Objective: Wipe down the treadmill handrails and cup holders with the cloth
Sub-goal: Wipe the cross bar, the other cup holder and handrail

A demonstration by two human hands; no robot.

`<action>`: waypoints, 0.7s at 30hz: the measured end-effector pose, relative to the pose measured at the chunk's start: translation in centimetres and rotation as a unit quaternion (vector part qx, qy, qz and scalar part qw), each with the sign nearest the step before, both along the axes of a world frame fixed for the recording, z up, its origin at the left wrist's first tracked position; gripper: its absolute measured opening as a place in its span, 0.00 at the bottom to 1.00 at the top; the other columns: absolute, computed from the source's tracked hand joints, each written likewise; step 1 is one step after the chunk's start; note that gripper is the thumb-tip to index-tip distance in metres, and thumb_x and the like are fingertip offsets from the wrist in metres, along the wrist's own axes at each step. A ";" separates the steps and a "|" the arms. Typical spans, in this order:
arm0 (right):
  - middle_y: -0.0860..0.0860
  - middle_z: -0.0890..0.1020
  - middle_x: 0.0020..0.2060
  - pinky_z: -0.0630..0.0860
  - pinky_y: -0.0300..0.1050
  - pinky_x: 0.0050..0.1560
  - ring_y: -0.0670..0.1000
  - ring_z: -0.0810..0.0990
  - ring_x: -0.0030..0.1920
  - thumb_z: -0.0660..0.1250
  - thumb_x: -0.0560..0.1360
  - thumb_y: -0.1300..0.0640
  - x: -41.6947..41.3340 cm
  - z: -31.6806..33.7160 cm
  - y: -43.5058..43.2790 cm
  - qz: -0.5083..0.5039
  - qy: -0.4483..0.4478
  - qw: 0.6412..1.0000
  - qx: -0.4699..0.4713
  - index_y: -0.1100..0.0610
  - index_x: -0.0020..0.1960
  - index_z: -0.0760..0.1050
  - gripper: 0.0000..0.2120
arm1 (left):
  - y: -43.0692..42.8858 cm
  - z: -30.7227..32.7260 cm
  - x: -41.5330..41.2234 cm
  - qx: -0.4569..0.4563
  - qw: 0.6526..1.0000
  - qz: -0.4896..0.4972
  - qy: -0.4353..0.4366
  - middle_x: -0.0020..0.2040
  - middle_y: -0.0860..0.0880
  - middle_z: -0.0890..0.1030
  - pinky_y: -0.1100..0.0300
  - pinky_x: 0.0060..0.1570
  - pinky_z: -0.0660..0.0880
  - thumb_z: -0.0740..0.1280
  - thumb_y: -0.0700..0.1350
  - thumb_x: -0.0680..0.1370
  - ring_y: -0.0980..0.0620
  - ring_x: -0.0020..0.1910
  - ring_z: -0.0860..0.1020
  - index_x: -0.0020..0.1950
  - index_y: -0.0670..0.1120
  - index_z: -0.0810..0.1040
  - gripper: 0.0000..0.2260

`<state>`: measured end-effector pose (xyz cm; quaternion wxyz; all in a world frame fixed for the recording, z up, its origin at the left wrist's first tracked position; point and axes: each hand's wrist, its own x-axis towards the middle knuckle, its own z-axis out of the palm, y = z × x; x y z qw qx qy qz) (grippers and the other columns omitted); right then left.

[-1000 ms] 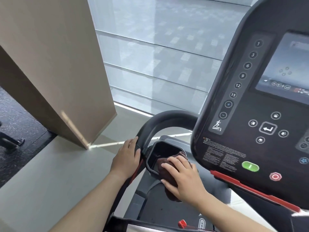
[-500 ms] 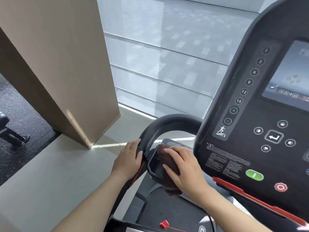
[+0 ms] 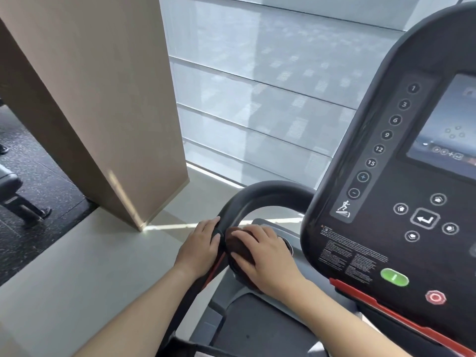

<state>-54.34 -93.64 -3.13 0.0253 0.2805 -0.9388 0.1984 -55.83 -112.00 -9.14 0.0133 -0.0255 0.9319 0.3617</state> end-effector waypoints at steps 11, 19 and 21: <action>0.48 0.78 0.54 0.76 0.50 0.41 0.56 0.77 0.53 0.65 0.72 0.43 4.6 0.0 3.3 -0.003 0.025 0.991 0.128 0.49 0.58 0.74 0.17 | -1.9 -0.3 3.6 -0.017 0.998 -0.044 -0.035 0.75 0.49 0.61 0.52 0.66 0.66 0.54 0.52 0.80 0.49 0.71 0.63 0.75 0.53 0.52 0.24; 0.50 0.80 0.55 0.79 0.53 0.37 0.56 0.78 0.52 0.70 0.69 0.44 4.8 -0.8 -2.4 -0.025 0.100 0.989 0.110 0.50 0.59 0.74 0.21 | -2.0 -0.4 3.9 -0.015 0.999 -0.023 -0.022 0.72 0.48 0.65 0.51 0.60 0.69 0.55 0.52 0.79 0.48 0.68 0.68 0.74 0.53 0.55 0.23; 0.50 0.79 0.56 0.79 0.52 0.37 0.56 0.79 0.53 0.71 0.67 0.44 5.1 -1.4 -2.7 -0.007 0.106 0.984 0.144 0.49 0.59 0.74 0.22 | -2.2 -0.4 3.9 -0.008 1.000 -0.026 -0.016 0.72 0.47 0.65 0.52 0.61 0.68 0.55 0.52 0.79 0.48 0.68 0.67 0.74 0.53 0.56 0.23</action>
